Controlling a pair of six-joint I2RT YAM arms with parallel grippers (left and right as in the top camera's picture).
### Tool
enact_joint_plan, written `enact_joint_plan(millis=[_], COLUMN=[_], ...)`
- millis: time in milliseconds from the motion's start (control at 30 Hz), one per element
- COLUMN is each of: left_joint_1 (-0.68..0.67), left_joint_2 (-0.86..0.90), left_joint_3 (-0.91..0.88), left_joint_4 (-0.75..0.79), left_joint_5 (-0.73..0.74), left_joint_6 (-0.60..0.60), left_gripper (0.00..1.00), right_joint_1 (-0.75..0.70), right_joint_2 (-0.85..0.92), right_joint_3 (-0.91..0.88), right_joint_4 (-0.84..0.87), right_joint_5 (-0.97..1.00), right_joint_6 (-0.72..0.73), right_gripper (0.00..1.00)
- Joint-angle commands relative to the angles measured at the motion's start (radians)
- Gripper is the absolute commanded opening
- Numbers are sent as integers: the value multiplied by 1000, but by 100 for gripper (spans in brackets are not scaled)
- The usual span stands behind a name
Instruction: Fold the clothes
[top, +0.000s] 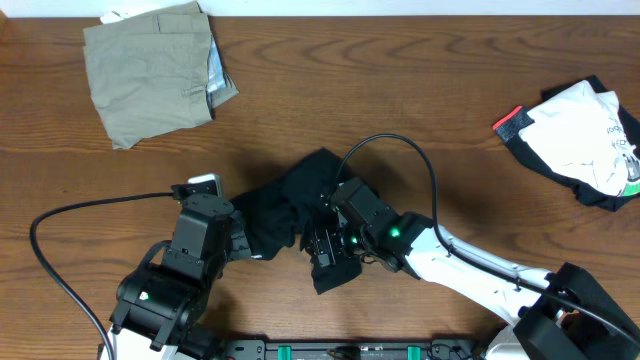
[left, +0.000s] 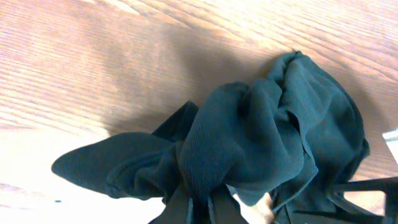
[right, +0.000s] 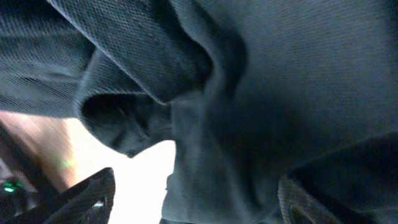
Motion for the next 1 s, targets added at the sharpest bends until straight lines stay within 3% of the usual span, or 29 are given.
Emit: enact_joint_plan(millis=[0, 233, 500, 733, 967], left_joint_1=[-2, -2, -2, -2, -2], left_joint_2=[-3, -3, 21, 28, 28], left_joint_3=[30, 30, 30, 30, 30], left_joint_4=[-3, -3, -3, -2, -2], left_joint_5=[-62, -62, -62, -62, -61], left_joint_6=[9, 8, -2, -26, -71], left_gripper=[6, 6, 6, 6, 6], right_joint_1=[10, 71, 203, 251, 254], right_joint_2=[3, 3, 3, 3, 7], right_joint_3=[5, 23, 47, 47, 47], right_joint_4=[-1, -6, 6, 34, 63], right_joint_5=[71, 260, 454, 459, 459], right_joint_6=[-137, -249, -252, -240, -221], right_gripper=[76, 77, 80, 81, 74])
